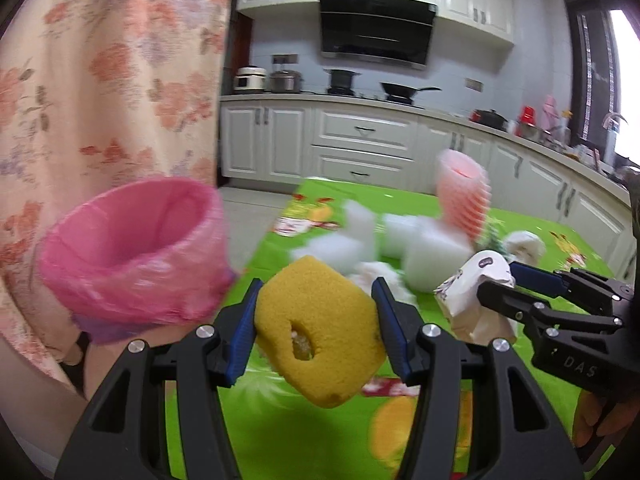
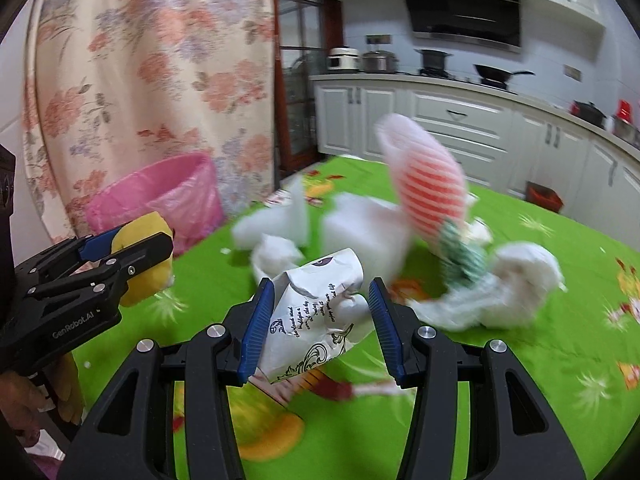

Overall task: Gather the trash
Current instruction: 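Carry the yellow sponge with the left gripper toward the pink bin while the right carries the paper bag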

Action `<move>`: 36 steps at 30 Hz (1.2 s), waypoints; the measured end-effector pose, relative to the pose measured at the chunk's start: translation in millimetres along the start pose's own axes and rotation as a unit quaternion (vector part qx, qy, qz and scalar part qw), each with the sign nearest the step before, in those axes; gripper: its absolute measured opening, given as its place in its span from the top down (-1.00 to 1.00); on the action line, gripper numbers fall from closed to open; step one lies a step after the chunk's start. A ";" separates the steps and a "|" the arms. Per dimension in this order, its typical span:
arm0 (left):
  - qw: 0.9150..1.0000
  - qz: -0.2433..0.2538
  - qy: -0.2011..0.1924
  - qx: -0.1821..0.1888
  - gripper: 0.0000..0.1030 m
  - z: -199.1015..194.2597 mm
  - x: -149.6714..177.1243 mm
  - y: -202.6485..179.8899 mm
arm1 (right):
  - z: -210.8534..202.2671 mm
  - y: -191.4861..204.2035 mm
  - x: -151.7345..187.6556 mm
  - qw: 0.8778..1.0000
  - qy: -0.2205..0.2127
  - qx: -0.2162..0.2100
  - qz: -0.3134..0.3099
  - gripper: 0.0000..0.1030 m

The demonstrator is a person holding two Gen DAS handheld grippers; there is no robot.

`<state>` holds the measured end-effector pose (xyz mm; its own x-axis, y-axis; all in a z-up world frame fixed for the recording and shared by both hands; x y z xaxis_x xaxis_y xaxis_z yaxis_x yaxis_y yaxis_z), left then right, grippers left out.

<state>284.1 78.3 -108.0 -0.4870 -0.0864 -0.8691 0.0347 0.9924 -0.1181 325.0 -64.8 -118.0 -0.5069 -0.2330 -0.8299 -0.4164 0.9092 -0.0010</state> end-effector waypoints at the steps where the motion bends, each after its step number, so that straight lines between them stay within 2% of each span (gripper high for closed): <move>1: 1.000 -0.003 -0.002 -0.007 -0.03 -3.0 -1.6 9.5 | 2.2 4.8 -3.8 1.000 -0.002 -0.005 -0.004 0.09; 6: 0.999 0.002 -0.021 -0.040 -0.03 -22.9 -16.2 45.7 | 13.0 35.8 -32.0 0.999 -0.017 -0.044 -0.013 0.09; 9: 0.998 0.009 -0.029 -0.050 -0.04 -30.6 -28.2 59.8 | 20.6 61.8 -53.8 0.997 -0.028 -0.072 -0.026 0.34; 12: 0.997 0.009 -0.035 -0.066 -0.04 -34.4 -39.8 82.9 | 30.4 84.6 -72.4 0.994 -0.041 -0.090 -0.038 0.34; 15: 0.996 0.003 -0.036 -0.084 -0.04 -35.0 -45.3 103.3 | 38.6 99.1 -86.1 0.993 -0.053 -0.074 -0.070 0.41; 18: 0.995 0.000 -0.039 -0.090 -0.04 -38.0 -46.9 110.1 | 38.1 89.2 -90.6 0.994 -0.049 -0.078 -0.054 0.40; 20: 0.995 -0.004 -0.038 -0.091 -0.04 -39.3 -42.7 112.1 | 38.8 76.7 -84.2 0.996 -0.035 -0.072 -0.044 0.30; 22: 0.996 -0.010 -0.030 -0.084 -0.04 -35.8 -35.3 110.8 | 39.7 64.7 -71.6 0.997 -0.018 -0.063 -0.031 0.01; 28: 0.997 -0.014 -0.028 -0.066 -0.04 -28.5 -29.4 95.4 | 45.0 59.2 -27.0 0.998 0.029 -0.060 -0.014 -0.01; 29: 0.997 -0.013 -0.030 -0.064 -0.04 -28.7 -30.4 92.6 | 46.7 62.6 -20.7 0.997 0.037 -0.066 -0.009 -0.01; 31: 0.997 -0.011 -0.035 -0.061 -0.04 -30.5 -32.7 88.4 | 48.8 71.3 -12.2 0.996 0.044 -0.075 -0.011 -0.16; 34: 0.997 -0.004 -0.039 -0.062 -0.04 -35.3 -35.3 86.5 | 54.5 85.4 -1.3 0.995 0.057 -0.083 -0.018 -0.17; 36: 0.997 -0.001 -0.041 -0.066 -0.04 -39.8 -35.1 86.7 | 60.0 92.2 6.4 0.995 0.066 -0.075 -0.031 -0.17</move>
<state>269.4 170.9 -68.7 -0.4146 -0.0900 -0.9056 -0.0843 0.9946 -0.0603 328.7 38.2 -156.9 -0.5683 -0.3388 -0.7498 -0.5521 0.8327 0.0422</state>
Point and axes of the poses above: each gripper's, at about its wrist camera, not at the fingertips, and z roughly the way its jaws point, y to its left, x to its underside, the point moved 8 cm from there along z, roughly the way its jaws point, and after that the axes turned 7 degrees about x, right-handed, at the moved point
